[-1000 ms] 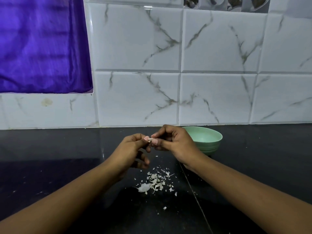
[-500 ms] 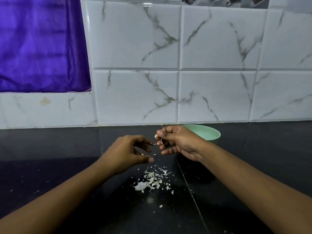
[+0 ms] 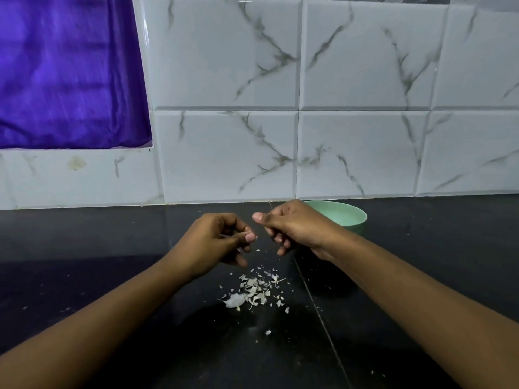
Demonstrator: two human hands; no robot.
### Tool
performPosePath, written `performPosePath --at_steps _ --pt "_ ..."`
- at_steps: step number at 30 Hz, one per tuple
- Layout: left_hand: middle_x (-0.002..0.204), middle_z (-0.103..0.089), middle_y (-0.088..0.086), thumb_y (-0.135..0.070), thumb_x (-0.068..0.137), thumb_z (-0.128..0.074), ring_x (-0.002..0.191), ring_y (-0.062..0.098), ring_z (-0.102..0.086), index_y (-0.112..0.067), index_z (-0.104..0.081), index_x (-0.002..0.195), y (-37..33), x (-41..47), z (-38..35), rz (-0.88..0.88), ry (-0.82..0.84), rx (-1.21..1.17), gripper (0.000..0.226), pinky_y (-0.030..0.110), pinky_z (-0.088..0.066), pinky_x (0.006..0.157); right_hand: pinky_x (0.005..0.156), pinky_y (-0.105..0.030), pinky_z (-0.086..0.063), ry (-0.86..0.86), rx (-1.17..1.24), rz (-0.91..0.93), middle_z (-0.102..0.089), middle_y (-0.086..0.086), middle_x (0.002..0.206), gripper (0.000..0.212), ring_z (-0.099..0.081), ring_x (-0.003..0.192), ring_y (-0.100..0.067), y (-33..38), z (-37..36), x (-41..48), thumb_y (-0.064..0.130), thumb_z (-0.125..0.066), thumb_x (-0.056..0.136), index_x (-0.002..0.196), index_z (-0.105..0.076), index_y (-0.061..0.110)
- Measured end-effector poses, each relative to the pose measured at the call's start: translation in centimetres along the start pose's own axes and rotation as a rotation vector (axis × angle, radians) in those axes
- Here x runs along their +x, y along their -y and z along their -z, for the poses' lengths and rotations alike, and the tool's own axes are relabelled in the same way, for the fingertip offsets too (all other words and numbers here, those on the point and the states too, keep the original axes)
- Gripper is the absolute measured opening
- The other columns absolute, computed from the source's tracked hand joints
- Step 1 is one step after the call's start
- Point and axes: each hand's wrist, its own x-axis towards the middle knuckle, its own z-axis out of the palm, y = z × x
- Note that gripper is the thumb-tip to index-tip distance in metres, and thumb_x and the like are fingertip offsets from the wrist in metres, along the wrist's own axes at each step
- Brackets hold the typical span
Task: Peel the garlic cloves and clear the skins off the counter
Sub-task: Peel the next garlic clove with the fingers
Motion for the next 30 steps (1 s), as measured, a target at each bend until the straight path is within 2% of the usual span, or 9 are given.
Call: performPosePath --at_steps 4,6,11,15,17,20,23,27,30 --pt "0.058 -0.066 0.004 -0.003 0.074 -0.076 0.055 0.016 -0.067 -0.004 -0.065 0.078 0.1 0.0 -0.3 0.06 0.02 -0.015 0.012 0.028 -0.056 0.059 0.054 -0.018 -0.053 0.194 -0.178 -0.069 -0.068 -0.002 0.076 0.01 -0.066 0.064 -0.009 0.0 1.0 -0.2 0.009 -0.057 0.093 0.092 -0.067 0.01" --pt "0.06 -0.068 0.007 -0.004 0.072 -0.078 0.055 0.016 -0.067 0.001 -0.065 0.079 0.2 0.0 -0.3 0.077 0.021 -0.011 0.015 0.026 -0.056 0.058 0.059 -0.02 -0.055 0.2 -0.226 -0.076 -0.069 -0.002 0.081 0.015 -0.068 0.066 -0.009 0.0 1.1 -0.1 0.0 -0.057 0.091 0.102 -0.067 0.006" --pt "0.065 -0.068 0.008 -0.016 0.085 -0.069 0.055 0.019 -0.068 -0.004 -0.062 0.08 0.0 -0.2 -0.8 0.06 0.024 0.05 0.015 0.03 -0.056 0.058 0.057 -0.021 -0.056 0.103 -0.299 0.025 -0.072 -0.01 0.071 0.007 -0.067 0.055 -0.014 0.5 0.7 -0.5 0.001 -0.075 0.076 0.074 -0.071 0.006" --pt "0.057 -0.054 0.001 -0.02 0.093 -0.06 0.045 0.02 -0.057 -0.003 -0.056 0.082 -0.1 -0.3 -1.1 0.068 0.043 0.084 0.02 0.028 -0.049 0.047 0.048 -0.015 -0.045 -0.052 -0.519 0.107 -0.064 0.001 0.054 0.028 -0.059 0.046 -0.007 0.7 1.0 -0.6 0.025 -0.084 0.068 0.058 -0.06 0.014" --pt "0.057 -0.044 0.001 -0.019 0.097 -0.051 0.039 0.015 -0.047 -0.005 -0.05 0.077 -0.1 -0.2 -1.2 0.074 0.031 0.096 0.024 0.024 -0.041 0.041 0.049 -0.015 -0.045 0.006 -0.449 0.056 -0.063 0.002 0.053 0.027 -0.058 0.045 -0.007 0.6 1.3 -0.7 0.028 -0.078 0.076 0.063 -0.062 0.01" --pt "0.055 -0.036 -0.002 -0.019 0.1 -0.043 0.038 0.013 -0.035 -0.012 -0.044 0.071 0.2 -0.1 -1.5 0.082 0.044 0.084 0.03 0.025 -0.036 0.039 0.05 -0.017 -0.05 0.201 -0.252 -0.054 -0.068 0.0 0.062 0.02 -0.063 0.052 -0.006 0.5 1.4 -0.6 0.017 -0.061 0.091 0.075 -0.064 0.006" --pt "0.046 -0.034 -0.008 -0.024 0.1 -0.042 0.037 0.015 -0.032 -0.013 -0.045 0.067 0.6 -0.1 -1.7 0.09 0.076 0.09 0.035 0.027 -0.034 0.041 0.057 -0.019 -0.053 0.299 -0.272 -0.09 -0.069 0.002 0.077 0.016 -0.067 0.064 -0.006 0.3 1.5 -0.5 0.004 -0.052 0.095 0.089 -0.065 0.012" --pt "0.041 -0.03 -0.002 -0.036 0.097 -0.047 0.033 0.016 -0.03 -0.015 -0.041 0.054 0.5 -0.3 -1.7 0.145 0.09 0.009 0.049 0.023 -0.04 0.04 0.063 -0.025 -0.054 0.181 -0.324 -0.03 -0.072 0.0 0.071 0.011 -0.069 0.061 -0.012 0.4 1.3 -0.5 0.001 -0.066 0.084 0.081 -0.069 0.01" --pt "0.041 -0.026 0.001 -0.05 0.092 -0.047 0.033 0.016 -0.026 -0.018 -0.037 0.044 0.4 -0.3 -1.6 0.213 0.081 -0.063 0.058 0.025 -0.043 0.043 0.063 -0.028 -0.055 0.082 -0.328 0.04 -0.071 -0.003 0.063 0.014 -0.066 0.055 -0.012 0.9 1.1 -0.7 0.01 -0.078 0.075 0.068 -0.067 0.01"
